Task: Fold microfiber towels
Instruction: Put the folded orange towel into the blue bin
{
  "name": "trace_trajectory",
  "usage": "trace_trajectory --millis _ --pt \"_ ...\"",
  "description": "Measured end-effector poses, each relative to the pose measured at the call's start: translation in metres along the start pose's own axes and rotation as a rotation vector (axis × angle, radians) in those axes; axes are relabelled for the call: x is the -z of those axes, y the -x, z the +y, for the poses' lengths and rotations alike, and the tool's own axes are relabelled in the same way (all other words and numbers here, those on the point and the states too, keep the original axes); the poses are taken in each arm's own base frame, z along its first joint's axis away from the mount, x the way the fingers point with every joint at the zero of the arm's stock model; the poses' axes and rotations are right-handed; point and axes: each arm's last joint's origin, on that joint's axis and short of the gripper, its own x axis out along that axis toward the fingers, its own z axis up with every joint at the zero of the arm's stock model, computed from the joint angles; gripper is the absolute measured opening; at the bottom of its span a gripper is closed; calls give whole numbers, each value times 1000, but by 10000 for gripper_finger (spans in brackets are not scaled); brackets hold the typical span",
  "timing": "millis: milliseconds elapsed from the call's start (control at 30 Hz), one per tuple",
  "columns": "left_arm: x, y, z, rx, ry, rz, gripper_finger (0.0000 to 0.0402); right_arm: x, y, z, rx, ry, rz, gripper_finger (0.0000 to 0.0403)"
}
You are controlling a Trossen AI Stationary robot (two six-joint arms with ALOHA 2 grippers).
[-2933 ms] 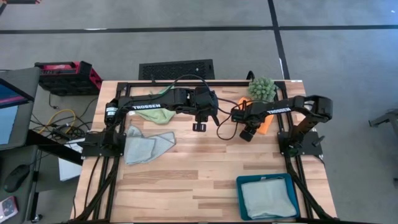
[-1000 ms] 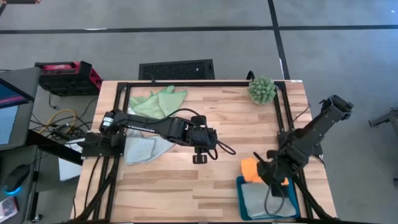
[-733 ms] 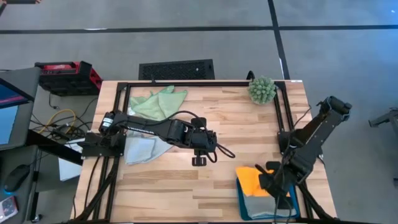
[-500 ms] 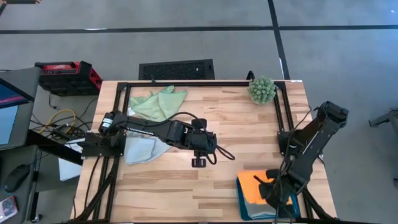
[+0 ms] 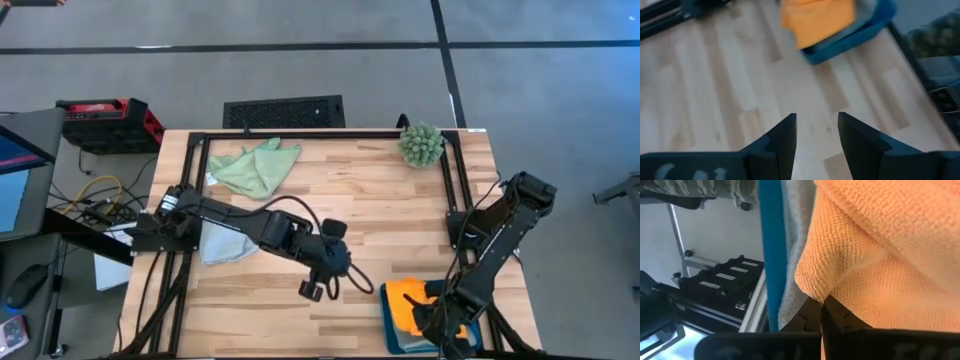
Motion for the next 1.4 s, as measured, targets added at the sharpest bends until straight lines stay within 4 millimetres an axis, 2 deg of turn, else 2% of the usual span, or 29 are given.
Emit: trace_trajectory --millis 167,633,1100,1400 --pt "0 0 0 -2 12 -3 137 0 0 0 3 -5 -4 19" --pt "0 0 0 -3 20 -3 137 -1 0 -1 11 7 -14 82" --pt "0 0 0 -3 21 3 137 -4 2 -4 42 32 -45 179" --pt "3 0 -1 1 39 37 137 -18 0 -24 198 5 -189 176"
